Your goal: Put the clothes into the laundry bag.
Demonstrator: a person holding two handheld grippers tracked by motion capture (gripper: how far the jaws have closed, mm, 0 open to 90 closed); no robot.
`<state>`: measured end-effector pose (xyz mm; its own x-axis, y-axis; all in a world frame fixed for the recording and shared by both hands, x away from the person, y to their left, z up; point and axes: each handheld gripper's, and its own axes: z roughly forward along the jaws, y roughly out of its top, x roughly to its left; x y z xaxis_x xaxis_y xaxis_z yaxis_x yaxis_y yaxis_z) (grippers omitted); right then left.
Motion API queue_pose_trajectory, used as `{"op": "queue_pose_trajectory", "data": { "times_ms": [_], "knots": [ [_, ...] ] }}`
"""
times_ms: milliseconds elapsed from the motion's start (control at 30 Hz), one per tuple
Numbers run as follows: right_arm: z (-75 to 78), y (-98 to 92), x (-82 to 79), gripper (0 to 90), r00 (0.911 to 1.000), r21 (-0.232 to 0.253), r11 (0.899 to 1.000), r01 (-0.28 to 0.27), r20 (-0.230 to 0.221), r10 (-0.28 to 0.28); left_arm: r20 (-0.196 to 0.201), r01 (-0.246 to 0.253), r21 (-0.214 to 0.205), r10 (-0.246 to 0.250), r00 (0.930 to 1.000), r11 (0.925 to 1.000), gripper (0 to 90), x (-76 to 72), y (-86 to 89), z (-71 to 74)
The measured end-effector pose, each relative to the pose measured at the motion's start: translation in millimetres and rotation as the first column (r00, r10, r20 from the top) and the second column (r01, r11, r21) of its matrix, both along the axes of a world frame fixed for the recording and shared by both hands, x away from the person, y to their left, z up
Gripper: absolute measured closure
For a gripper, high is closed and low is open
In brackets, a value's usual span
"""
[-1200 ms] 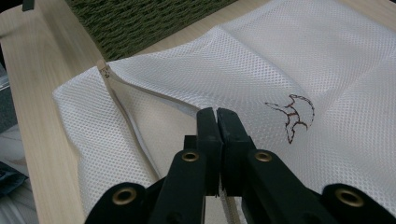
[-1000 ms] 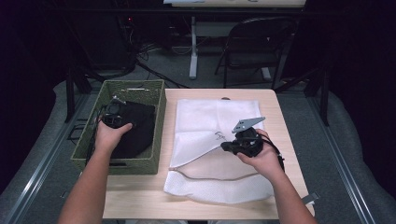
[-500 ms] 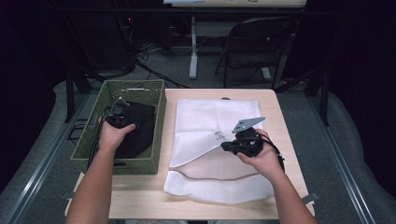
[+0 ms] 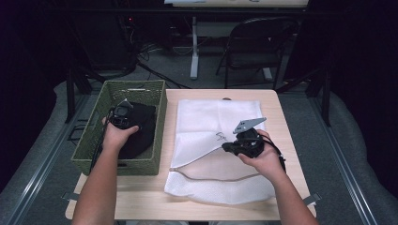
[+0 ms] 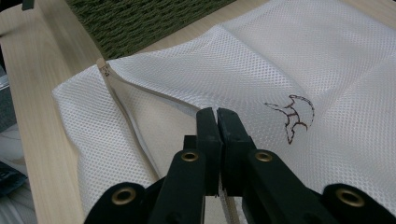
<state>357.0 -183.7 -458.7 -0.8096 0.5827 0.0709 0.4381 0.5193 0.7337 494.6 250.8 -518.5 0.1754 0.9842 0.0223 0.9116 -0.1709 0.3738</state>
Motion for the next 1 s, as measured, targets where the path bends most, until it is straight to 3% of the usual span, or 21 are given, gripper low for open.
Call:
{"op": "queue_pose_trajectory", "data": {
  "times_ms": [333,567,667,867,1000],
  "knots": [
    [-0.1,-0.4,0.1,88.1,1.0000,0.001,1.000,-0.002,-0.002,0.002,-0.020,-0.035,0.048,0.036,0.9991,0.9982,0.0,6.0,6.4,-9.8],
    [-0.8,0.5,0.1,88.0,1.0000,0.000,1.000,-0.001,-0.004,0.001,-0.017,-0.015,0.024,0.015,0.9997,0.9996,0.0,7.6,10.0,-15.0],
    [-0.8,0.5,0.1,88.0,1.0000,0.001,1.000,-0.001,-0.003,0.001,-0.020,-0.028,-0.003,0.028,0.9994,0.9996,0.0,7.5,11.7,-16.8],
    [-0.9,0.2,0.3,88.0,1.0000,0.003,1.000,-0.001,-0.004,0.001,-0.033,-0.056,-0.014,0.055,0.9979,0.9984,0.0,7.9,10.3,-18.2],
    [-0.9,0.0,0.5,88.0,1.0000,0.004,1.000,-0.001,-0.004,0.001,-0.037,-0.047,-0.016,0.047,0.9982,0.9988,0.0,7.9,8.4,-20.9]
  ]
}}
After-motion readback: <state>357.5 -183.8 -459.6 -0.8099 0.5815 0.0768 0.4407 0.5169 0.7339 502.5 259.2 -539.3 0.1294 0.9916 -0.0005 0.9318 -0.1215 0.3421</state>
